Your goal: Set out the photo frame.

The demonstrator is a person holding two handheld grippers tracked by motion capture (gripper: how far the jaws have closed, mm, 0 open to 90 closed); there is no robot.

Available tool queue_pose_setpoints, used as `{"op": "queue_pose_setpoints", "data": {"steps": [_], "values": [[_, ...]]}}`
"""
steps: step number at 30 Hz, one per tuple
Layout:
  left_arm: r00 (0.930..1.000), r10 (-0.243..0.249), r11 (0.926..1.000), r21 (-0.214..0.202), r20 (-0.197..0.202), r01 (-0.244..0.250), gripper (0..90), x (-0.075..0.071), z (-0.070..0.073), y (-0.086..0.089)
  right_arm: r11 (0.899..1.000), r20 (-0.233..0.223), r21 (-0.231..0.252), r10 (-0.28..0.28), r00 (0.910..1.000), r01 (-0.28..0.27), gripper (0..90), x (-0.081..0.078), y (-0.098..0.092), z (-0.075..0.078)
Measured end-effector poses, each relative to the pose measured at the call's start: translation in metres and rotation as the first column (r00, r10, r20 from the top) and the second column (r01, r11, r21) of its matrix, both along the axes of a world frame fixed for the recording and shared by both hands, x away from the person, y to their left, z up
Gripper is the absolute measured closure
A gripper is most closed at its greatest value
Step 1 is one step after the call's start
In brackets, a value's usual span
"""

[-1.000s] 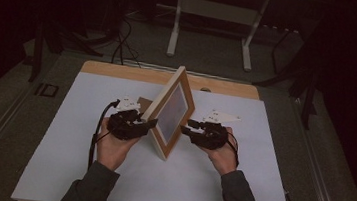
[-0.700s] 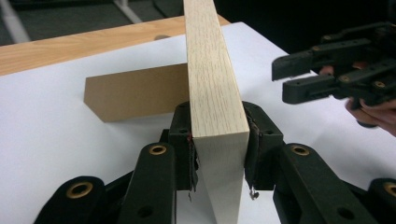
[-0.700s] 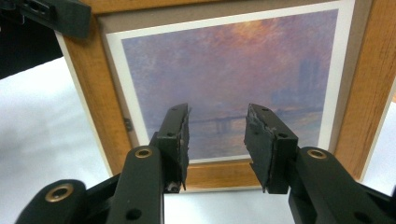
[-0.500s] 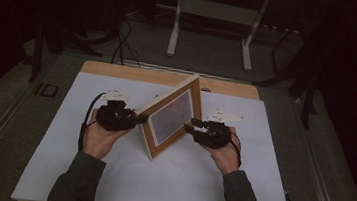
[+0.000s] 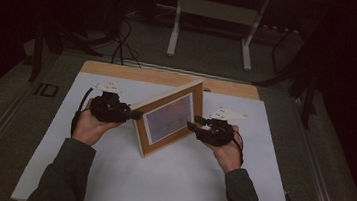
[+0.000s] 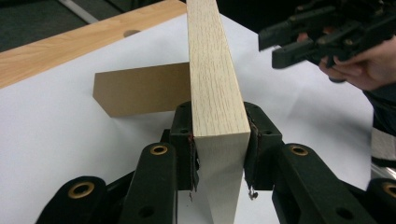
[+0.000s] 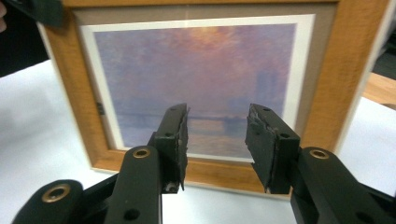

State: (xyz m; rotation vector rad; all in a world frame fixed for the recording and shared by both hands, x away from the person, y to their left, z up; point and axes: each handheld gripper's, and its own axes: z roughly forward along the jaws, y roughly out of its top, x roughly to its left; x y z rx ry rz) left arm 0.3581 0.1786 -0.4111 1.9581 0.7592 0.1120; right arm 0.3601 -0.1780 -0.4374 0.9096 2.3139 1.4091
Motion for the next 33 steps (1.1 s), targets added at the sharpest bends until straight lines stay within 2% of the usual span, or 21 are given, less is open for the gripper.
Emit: {"op": "queue_pose_setpoints", "data": {"steps": [4, 8, 10, 14, 18, 19, 20, 21, 22, 23, 25, 29, 32, 33], "values": [[1.0000, -0.007, 0.9999, -0.010, 0.000, 0.007, 70.6, 0.002, -0.001, 0.002, 0.999, 0.007, -0.031, -0.034, 0.9994, 0.034, 56.0, 0.004, -0.003, 0.000], [0.9989, 0.030, 0.9993, 0.022, 0.034, -0.031, 68.7, -0.003, 0.000, -0.002, 0.997, 0.007, -0.042, -0.070, 0.9975, 0.071, 54.5, 0.010, -0.009, -0.001], [0.9975, 0.053, 0.9984, 0.016, 0.046, -0.054, 64.3, -0.005, 0.000, -0.004, 0.995, 0.009, -0.038, -0.089, 0.9960, 0.089, 53.5, 0.014, -0.012, 0.000], [0.9907, 0.122, 0.9924, 0.003, 0.060, -0.123, 57.0, -0.011, -0.002, -0.004, 0.992, 0.020, -0.045, -0.117, 0.9929, 0.118, 50.4, 0.021, -0.016, 0.002], [0.9816, 0.175, 0.9840, 0.018, 0.076, -0.177, 55.5, -0.020, -0.004, -0.003, 0.989, 0.034, -0.057, -0.132, 0.9907, 0.134, 47.0, 0.029, -0.017, 0.004], [0.9816, 0.175, 0.9840, 0.018, 0.076, -0.177, 55.3, -0.020, -0.004, -0.003, 0.989, 0.034, -0.057, -0.132, 0.9907, 0.134, 47.0, 0.029, -0.017, 0.004], [0.9765, 0.202, 0.9793, 0.000, 0.076, -0.202, 55.3, -0.025, -0.006, -0.003, 0.989, 0.041, -0.058, -0.135, 0.9900, 0.137, 46.0, 0.031, -0.016, 0.005], [0.9754, 0.208, 0.9781, -0.011, 0.073, -0.208, 55.5, -0.028, -0.007, -0.003, 0.988, 0.046, -0.061, -0.138, 0.9894, 0.141, 44.9, 0.034, -0.015, 0.006], [0.9739, 0.215, 0.9766, -0.011, 0.072, -0.215, 55.6, -0.031, -0.008, -0.004, 0.988, 0.047, -0.061, -0.139, 0.9892, 0.142, 44.4, 0.036, -0.014, 0.007], [0.9705, 0.230, 0.9730, 0.008, 0.074, -0.231, 55.6, -0.034, -0.010, -0.006, 0.988, 0.051, -0.060, -0.139, 0.9890, 0.142, 43.9, 0.038, -0.013, 0.007], [0.9624, 0.261, 0.9646, 0.017, 0.074, -0.263, 55.6, -0.039, -0.014, -0.010, 0.988, 0.054, -0.066, -0.140, 0.9888, 0.143, 43.0, 0.040, -0.011, 0.008], [0.9399, 0.338, 0.9410, -0.007, 0.047, -0.338, 55.6, -0.047, -0.027, -0.016, 0.987, 0.058, -0.073, -0.136, 0.9890, 0.140, 40.8, 0.046, -0.007, 0.007], [0.9268, 0.372, 0.9278, 0.010, 0.051, -0.373, 59.2, -0.050, -0.035, -0.021, 0.987, 0.055, -0.072, -0.141, 0.9886, 0.144, 38.5, 0.051, -0.005, 0.005], [0.9268, 0.372, 0.9278, 0.005, 0.050, -0.373, 61.2, -0.050, -0.036, -0.021, 0.987, 0.055, -0.070, -0.142, 0.9884, 0.145, 37.7, 0.052, -0.004, 0.004]]}}
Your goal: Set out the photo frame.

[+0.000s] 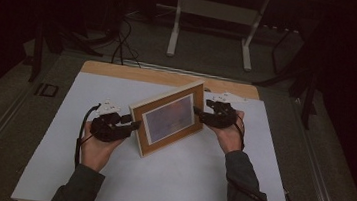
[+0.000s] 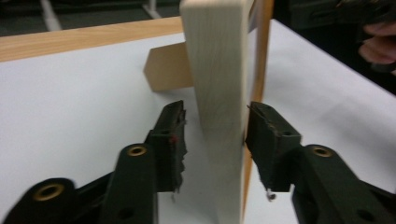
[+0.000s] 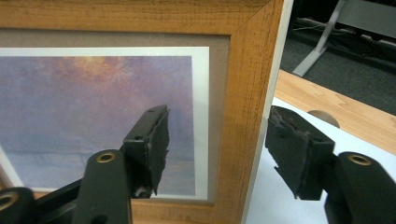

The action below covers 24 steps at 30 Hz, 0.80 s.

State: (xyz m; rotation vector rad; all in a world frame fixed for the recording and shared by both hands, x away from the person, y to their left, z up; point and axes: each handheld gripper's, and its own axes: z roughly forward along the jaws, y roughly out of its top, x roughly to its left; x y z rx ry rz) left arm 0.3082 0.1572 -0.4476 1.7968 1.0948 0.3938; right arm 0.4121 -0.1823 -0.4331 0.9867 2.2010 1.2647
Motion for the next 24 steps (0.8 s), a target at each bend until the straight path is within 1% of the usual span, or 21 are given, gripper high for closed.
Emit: {"op": "queue_pose_setpoints", "data": {"steps": [1, 2, 3, 4, 5, 8, 10, 15, 18, 21, 24], "values": [[1.0000, -0.008, 0.9999, -0.014, -0.003, 0.008, 63.2, 0.000, -0.001, 0.001, 1.000, -0.001, 0.003, 0.000, 1.0000, 0.000, 36.8, 0.001, 0.000, 0.000], [0.9999, -0.016, 0.9997, -0.017, -0.005, 0.016, 65.5, 0.000, 0.000, 0.001, 1.000, 0.002, 0.007, -0.002, 1.0000, 0.002, 36.0, 0.002, 0.000, 0.000], [0.9996, -0.028, 0.9995, -0.015, -0.007, 0.027, 69.3, 0.000, 0.000, 0.000, 1.000, 0.000, 0.012, -0.004, 1.0000, 0.004, 35.5, 0.003, 0.000, 0.000], [0.9994, -0.034, 0.9994, 0.000, -0.006, 0.034, 69.9, 0.001, 0.001, 0.000, 1.000, -0.003, 0.017, -0.006, 1.0000, 0.006, 35.1, 0.004, -0.001, 0.000], [0.9991, -0.041, 0.9991, 0.007, -0.010, 0.041, 70.1, 0.001, 0.002, 0.000, 1.000, -0.004, 0.022, -0.006, 1.0000, 0.006, 34.6, 0.005, -0.002, 0.000], [0.9963, -0.081, 0.9967, 0.000, -0.028, 0.081, 70.4, 0.005, 0.003, 0.004, 0.999, -0.010, 0.033, -0.002, 0.9999, 0.003, 33.5, 0.009, -0.004, 0.000], [0.9947, -0.098, 0.9951, 0.005, -0.030, 0.098, 70.6, 0.008, 0.004, 0.007, 0.999, -0.013, 0.042, 0.000, 0.9999, 0.001, 32.3, 0.010, -0.006, 0.000], [0.9917, -0.122, 0.9922, 0.020, -0.040, 0.123, 70.5, 0.017, 0.006, 0.012, 0.998, -0.023, 0.064, 0.007, 0.9997, -0.006, 28.9, 0.017, -0.008, 0.000], [0.9903, -0.133, 0.9905, 0.031, -0.042, 0.134, 70.2, 0.022, 0.007, 0.015, 0.998, -0.025, 0.067, 0.014, 0.9996, -0.012, 27.5, 0.020, -0.006, 0.000], [0.9898, -0.136, 0.9893, 0.046, -0.040, 0.138, 69.9, 0.025, 0.008, 0.018, 0.997, -0.027, 0.071, 0.023, 0.9994, -0.021, 25.8, 0.024, -0.003, 0.000], [0.9884, -0.146, 0.9875, 0.052, -0.040, 0.148, 69.7, 0.027, 0.008, 0.021, 0.995, -0.031, 0.091, 0.041, 0.9987, -0.038, 22.6, 0.030, 0.001, 0.000]]}}
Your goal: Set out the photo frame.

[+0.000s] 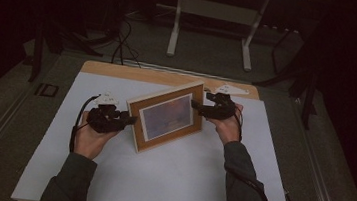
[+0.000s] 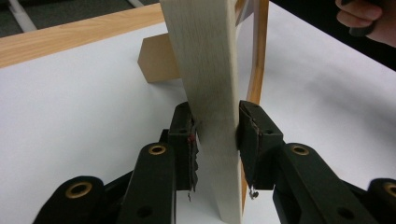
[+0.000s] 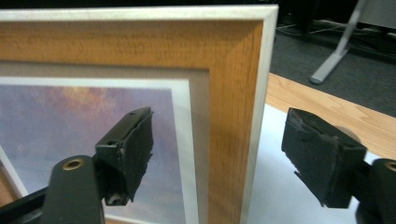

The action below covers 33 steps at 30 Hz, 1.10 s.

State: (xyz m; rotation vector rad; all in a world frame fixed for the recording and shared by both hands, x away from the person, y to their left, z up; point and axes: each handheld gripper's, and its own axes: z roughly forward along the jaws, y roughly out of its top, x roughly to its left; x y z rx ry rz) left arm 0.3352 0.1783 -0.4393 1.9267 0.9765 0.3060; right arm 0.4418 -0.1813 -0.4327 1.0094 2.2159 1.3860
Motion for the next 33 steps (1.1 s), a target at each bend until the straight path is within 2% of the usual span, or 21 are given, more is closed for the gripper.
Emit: {"op": "queue_pose_setpoints", "data": {"steps": [4, 10, 16, 22, 33], "values": [[0.9998, -0.021, 0.9998, -0.002, 0.006, 0.021, 69.6, 0.002, -0.001, 0.003, 1.000, -0.012, 0.008, 0.021, 0.9997, -0.021, 17.4, 0.008, 0.009, -0.004], [0.9992, -0.033, 0.9994, 0.008, 0.021, 0.033, 69.0, 0.006, -0.001, 0.004, 0.999, -0.025, 0.011, 0.048, 0.9985, -0.047, 16.8, 0.013, 0.020, -0.004], [0.9995, -0.023, 0.9997, 0.009, 0.023, 0.023, 69.3, 0.012, -0.002, 0.003, 0.998, -0.058, 0.048, 0.030, 0.9979, -0.027, 26.5, 0.013, 0.011, -0.003], [0.9997, -0.012, 0.9996, 0.027, 0.022, 0.012, 69.4, 0.016, -0.001, -0.001, 0.999, -0.059, 0.033, 0.008, 0.9982, -0.006, 34.2, 0.010, 0.003, -0.001], [0.9998, -0.004, 0.9999, -0.013, 0.020, 0.005, 69.3, 0.023, -0.003, -0.003, 0.999, -0.065, 0.046, -0.017, 0.9977, 0.020, 43.4, 0.004, -0.009, -0.001]]}}
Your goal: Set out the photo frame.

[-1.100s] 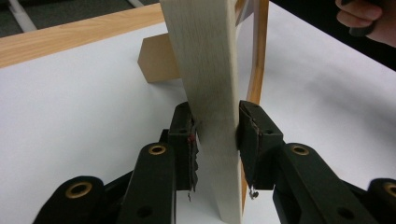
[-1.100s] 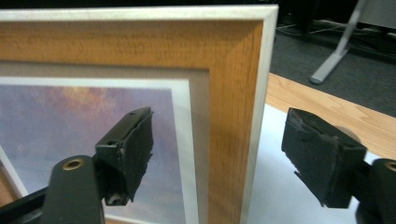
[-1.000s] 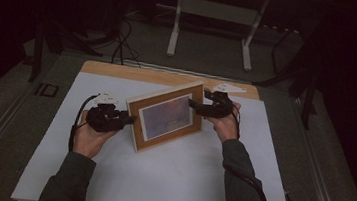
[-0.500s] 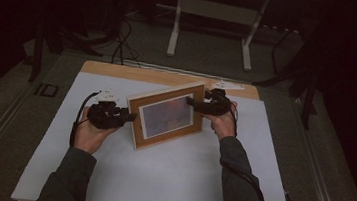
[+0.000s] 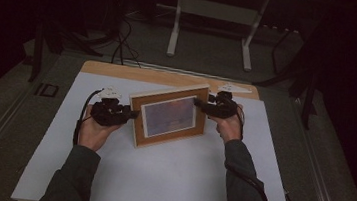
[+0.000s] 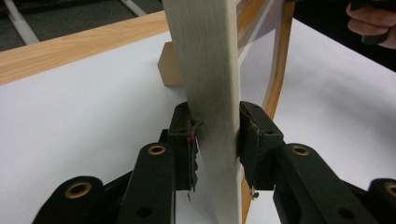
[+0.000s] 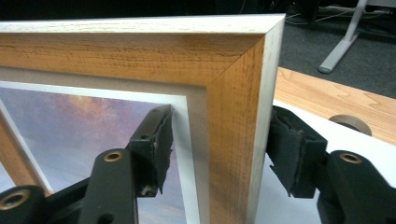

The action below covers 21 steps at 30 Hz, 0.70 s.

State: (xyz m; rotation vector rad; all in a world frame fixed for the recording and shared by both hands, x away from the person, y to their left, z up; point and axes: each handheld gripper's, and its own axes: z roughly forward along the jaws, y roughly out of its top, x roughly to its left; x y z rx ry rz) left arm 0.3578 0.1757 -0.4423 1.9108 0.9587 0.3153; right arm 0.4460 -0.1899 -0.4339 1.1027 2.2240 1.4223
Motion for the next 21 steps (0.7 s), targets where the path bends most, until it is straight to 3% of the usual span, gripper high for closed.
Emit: {"op": "queue_pose_setpoints", "data": {"steps": [21], "values": [[0.9998, 0.015, 0.9986, -0.051, -0.014, -0.016, 66.1, 0.017, -0.004, -0.005, 0.999, 0.008, -0.019, -0.051, 0.9987, 0.051, 53.6, -0.016, -0.015, -0.001]]}}
